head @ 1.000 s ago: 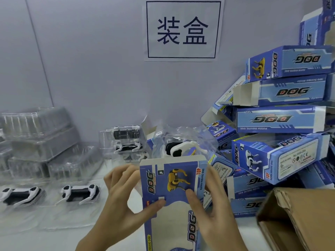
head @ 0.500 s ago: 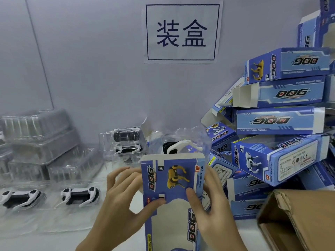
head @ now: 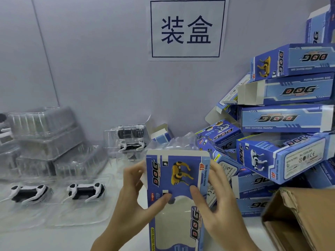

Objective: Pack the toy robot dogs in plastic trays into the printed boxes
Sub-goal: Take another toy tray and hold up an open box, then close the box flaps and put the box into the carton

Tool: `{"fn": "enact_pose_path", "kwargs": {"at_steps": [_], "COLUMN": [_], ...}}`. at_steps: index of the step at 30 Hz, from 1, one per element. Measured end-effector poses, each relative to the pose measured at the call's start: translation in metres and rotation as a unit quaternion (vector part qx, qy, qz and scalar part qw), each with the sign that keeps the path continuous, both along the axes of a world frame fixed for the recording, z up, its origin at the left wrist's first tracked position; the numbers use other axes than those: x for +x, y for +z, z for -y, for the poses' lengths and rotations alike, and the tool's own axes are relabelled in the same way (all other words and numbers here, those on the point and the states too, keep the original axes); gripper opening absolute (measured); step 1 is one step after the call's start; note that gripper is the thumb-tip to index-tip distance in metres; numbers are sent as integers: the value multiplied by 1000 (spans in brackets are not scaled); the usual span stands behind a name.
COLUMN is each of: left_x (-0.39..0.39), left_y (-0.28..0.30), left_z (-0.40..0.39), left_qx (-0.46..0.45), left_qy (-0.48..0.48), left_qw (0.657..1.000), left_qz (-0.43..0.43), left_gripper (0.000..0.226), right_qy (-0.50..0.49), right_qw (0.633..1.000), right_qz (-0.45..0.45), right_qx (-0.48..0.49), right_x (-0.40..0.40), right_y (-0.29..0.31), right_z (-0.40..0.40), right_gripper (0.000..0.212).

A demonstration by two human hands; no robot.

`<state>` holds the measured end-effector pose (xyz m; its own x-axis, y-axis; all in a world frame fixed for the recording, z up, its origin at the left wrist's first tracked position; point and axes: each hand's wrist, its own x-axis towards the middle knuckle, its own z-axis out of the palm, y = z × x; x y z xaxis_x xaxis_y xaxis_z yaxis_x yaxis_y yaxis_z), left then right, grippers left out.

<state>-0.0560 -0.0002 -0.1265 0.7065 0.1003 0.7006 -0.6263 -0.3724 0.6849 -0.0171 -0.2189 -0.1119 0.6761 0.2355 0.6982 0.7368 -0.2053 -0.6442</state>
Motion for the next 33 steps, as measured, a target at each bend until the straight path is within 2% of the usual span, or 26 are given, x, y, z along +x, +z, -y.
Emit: {"fn": "enact_pose_path", "kwargs": {"at_steps": [2,5,7,10,12,17,25,30,33], "left_x": [-1,0,1,2,2,2,3,0,-2], "left_y": [0,0,-1,0,2,2,-6,-2,1], "left_z": [-1,0,2,3,2,1,4,5,5], "left_qx": [-22,-2,-12,-58,-59,-32,-46,-42,-21], "left_qy": [-21,-27,-33,-53,-60,-43,-36,-35,-30], "left_qw": [999,999,999,995,994,998,997,997,998], "left_qz": [-22,-35,-37,-53,-64,-39,-45,-47,-41], "left_gripper": [79,81,83,103,108,85,62,51,47], "right_qy": [14,40,59,67,73,24,-30,-37,-25], "right_qw": [1000,998,995,992,991,996,997,997,998], "right_qz": [-9,-39,-74,-93,-97,-46,24,36,30], "right_qx": [-2,11,32,49,49,74,60,54,39], "right_x": [0,-1,1,6,7,4,8,8,9], "right_y": [1,0,-2,0,2,4,-4,-8,-9], "right_z": [0,1,2,3,1,-6,-2,-3,-2], "right_gripper": [38,43,56,80,88,64,49,34,34]}}
